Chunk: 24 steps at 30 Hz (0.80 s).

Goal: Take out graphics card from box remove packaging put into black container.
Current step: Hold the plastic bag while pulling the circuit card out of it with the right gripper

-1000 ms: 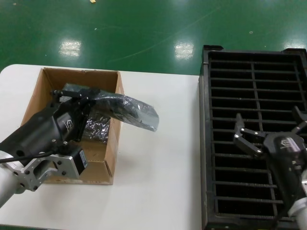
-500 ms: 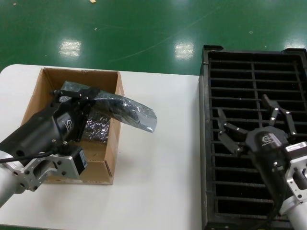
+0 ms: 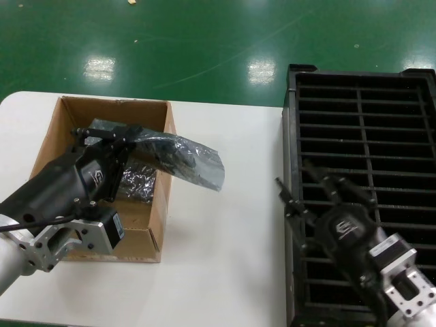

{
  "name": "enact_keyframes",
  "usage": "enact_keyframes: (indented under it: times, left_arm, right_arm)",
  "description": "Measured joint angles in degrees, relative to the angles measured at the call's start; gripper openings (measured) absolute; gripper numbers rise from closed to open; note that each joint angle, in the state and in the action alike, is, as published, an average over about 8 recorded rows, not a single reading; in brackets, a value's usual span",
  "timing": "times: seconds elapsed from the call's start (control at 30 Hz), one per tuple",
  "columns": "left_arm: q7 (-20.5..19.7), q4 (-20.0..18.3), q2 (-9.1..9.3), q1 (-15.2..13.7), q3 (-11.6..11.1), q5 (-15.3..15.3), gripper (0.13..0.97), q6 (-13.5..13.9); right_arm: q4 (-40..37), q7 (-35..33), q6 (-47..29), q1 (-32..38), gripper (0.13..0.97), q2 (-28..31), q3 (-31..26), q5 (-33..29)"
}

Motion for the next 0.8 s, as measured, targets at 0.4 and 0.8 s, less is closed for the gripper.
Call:
enact_keyframes:
  times: [0.4,0.8]
  left_arm:
    - [0.0,0.0,0.00,0.0,0.0,0.0,0.140,0.0]
    - [0.0,0.0,0.00,0.0,0.0,0.0,0.140,0.0]
  right_arm:
    - [-3.6,-7.2,-4.8,3.8,0.250,-1.5,-4.2,0.1]
    - [-8.1,-10.3,-6.3,8.3,0.149,-3.9,-7.0,-0.1]
